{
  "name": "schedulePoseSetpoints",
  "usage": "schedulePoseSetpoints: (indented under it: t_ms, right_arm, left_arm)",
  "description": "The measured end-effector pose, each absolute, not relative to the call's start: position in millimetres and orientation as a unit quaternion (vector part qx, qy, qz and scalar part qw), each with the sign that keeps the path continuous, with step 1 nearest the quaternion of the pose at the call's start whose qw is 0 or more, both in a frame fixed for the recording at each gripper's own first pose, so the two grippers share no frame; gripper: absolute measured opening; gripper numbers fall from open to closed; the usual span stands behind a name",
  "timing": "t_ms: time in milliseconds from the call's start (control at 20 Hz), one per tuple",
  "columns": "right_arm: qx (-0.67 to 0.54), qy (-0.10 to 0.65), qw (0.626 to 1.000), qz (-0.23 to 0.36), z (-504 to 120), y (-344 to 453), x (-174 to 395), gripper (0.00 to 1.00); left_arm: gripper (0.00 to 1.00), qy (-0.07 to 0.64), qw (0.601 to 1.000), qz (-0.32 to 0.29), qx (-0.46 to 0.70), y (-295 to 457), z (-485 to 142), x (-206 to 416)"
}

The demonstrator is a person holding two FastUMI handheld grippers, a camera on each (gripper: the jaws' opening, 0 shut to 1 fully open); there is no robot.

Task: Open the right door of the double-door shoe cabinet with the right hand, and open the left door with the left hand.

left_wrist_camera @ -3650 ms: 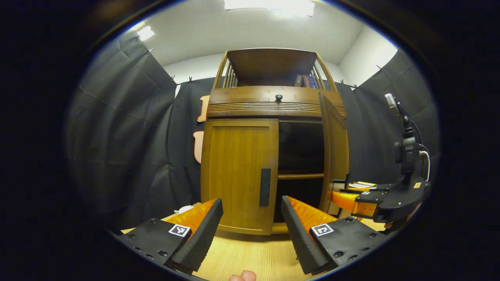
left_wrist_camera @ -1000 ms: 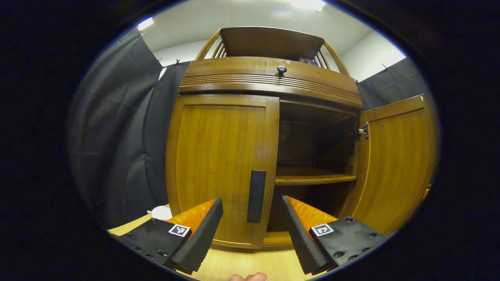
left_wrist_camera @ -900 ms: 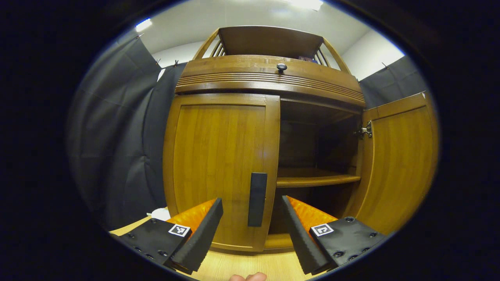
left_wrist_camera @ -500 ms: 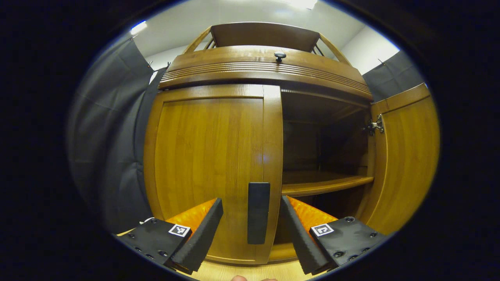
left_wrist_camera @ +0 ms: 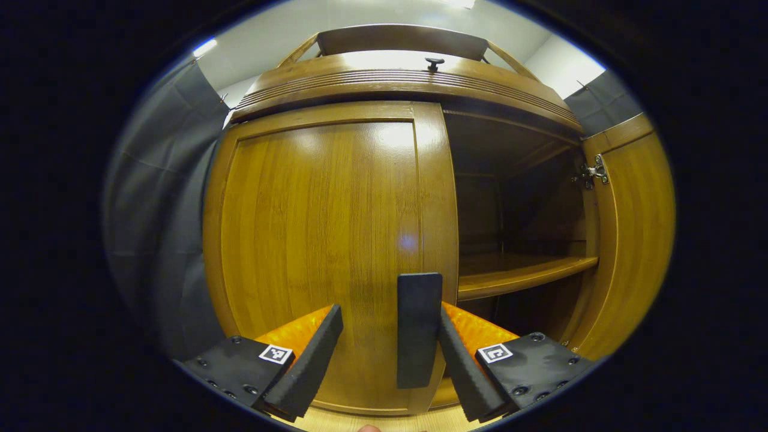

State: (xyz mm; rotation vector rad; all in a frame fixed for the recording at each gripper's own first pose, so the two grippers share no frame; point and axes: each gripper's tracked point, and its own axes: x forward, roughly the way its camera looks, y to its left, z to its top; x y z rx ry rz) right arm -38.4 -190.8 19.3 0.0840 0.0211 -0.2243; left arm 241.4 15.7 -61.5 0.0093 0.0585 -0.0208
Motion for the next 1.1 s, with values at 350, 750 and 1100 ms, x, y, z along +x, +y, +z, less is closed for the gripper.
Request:
schedulePoseSetpoints:
  t_ms: [350, 750, 1100]
  right_arm:
    - [0.037, 0.008, 0.994, -0.101, 17.6, -182.8, -24.6, 0.83]
    - [0.032, 0.031, 0.995, -0.092, -3.7, -182.4, -13.9, 0.83]
    - [0.04, 0.047, 0.996, -0.07, -16.8, -164.9, -6.1, 0.83]
  left_arm:
    - [0.71, 0.046, 0.998, -0.046, 0.002, -6.2, -78.4, 245.9]
    - [0.33, 0.05, 0.998, -0.046, 0.009, -9.3, -82.4, 243.5]
    - [0.33, 0.062, 0.997, -0.037, 0.016, -8.5, -78.3, 230.1]
